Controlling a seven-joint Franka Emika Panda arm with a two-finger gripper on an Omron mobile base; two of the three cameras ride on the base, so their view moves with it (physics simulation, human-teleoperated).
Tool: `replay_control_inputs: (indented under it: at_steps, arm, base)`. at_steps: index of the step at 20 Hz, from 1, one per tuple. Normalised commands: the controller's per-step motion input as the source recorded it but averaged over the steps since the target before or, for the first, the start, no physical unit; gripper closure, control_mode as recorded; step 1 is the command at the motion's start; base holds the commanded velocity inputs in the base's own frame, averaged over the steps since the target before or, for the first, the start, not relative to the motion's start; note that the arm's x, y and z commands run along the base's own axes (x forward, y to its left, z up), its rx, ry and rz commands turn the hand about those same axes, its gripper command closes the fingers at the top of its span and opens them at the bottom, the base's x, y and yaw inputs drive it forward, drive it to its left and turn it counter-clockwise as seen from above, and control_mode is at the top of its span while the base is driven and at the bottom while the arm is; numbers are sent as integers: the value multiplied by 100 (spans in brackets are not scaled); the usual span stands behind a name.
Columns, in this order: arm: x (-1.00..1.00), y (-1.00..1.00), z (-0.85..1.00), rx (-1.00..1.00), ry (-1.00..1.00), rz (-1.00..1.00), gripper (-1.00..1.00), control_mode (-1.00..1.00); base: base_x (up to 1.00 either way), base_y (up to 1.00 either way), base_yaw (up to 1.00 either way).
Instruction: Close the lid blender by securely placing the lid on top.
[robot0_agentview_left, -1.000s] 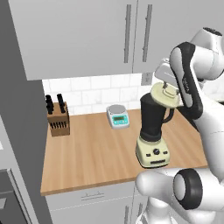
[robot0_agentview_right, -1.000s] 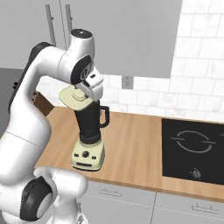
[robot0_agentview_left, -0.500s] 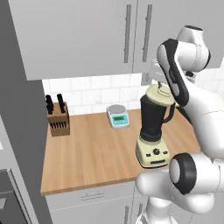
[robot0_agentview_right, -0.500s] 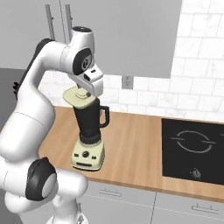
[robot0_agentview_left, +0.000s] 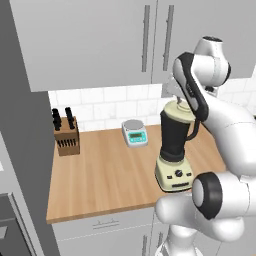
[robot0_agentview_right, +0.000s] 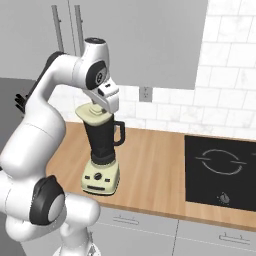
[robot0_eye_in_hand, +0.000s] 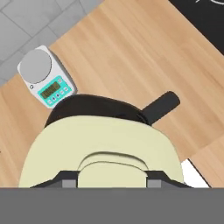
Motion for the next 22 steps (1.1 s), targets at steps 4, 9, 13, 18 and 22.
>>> replay_control_inputs:
  at_steps: [4, 9, 13, 18, 22]
  arm:
    - [32, 0, -14, 0, 0, -3, 100, -100]
    - [30, 0, -9, 0, 0, -3, 100, -100]
    - [16, 0, -9, 0, -2, -3, 100, -100]
    - [0, 0, -12, 0, -11, 0, 100, -100]
    - [0, 2, -22, 0, -14, 0, 100, -100]
  base:
    - [0, 0, 0]
    - [0, 0, 0]
    - [0, 0, 0]
    - [0, 0, 0]
    - [0, 0, 0]
